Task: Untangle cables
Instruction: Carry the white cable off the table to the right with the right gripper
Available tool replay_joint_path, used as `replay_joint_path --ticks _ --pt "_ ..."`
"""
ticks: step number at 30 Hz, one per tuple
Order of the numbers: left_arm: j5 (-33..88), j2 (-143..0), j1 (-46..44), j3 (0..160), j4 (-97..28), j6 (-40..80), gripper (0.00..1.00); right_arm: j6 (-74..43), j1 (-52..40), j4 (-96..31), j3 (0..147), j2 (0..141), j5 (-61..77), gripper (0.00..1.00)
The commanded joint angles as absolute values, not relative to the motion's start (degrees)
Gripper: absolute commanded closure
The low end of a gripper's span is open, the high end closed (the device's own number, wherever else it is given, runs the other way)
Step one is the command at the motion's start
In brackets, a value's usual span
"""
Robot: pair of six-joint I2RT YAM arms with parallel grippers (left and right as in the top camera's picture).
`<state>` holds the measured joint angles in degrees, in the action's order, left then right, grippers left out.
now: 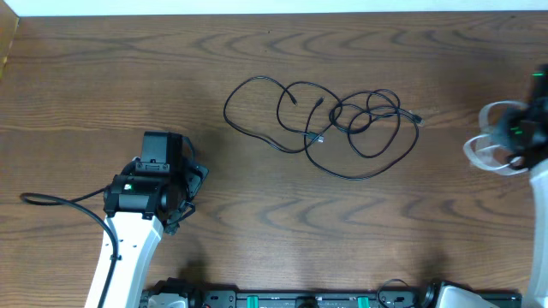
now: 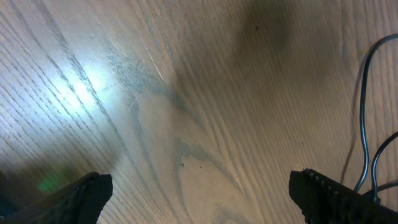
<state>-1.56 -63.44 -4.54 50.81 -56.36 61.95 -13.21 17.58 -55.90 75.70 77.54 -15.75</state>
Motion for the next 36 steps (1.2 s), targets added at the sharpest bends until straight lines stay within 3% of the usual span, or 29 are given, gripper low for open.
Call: replay_joint_path --ticks 1,10,25,32,33,36 --pt "-1.5 -63.7 -4.3 51.6 -56.4 62.7 0.02 -14.9 24.5 -49.3 76.5 76.9 -15.4 0.99" --pt "-1.5 -63.7 -4.3 51.6 -56.4 62.7 0.02 -1.1 33.5 -29.5 76.4 82.2 -15.1 0.99" --pt "-1.5 -63.7 -4.3 51.6 -56.4 62.7 0.02 6.5 52.0 -10.0 76.4 100.1 -15.3 0.98" --pt "-1.5 -63.7 -4.3 51.6 -56.4 62.7 0.02 3.5 60.4 -7.3 76.4 109.7 -5.6 0.84" --pt "-1.5 -63.7 -4.3 51.6 -56.4 62.7 0.02 3.2 61.0 -7.6 76.4 111.0 -4.2 0.78" --pt "-1.5 -63.7 -4.3 51.6 -56.4 62.7 0.02 3.2 62.1 -8.3 76.4 113.8 -2.6 0.45"
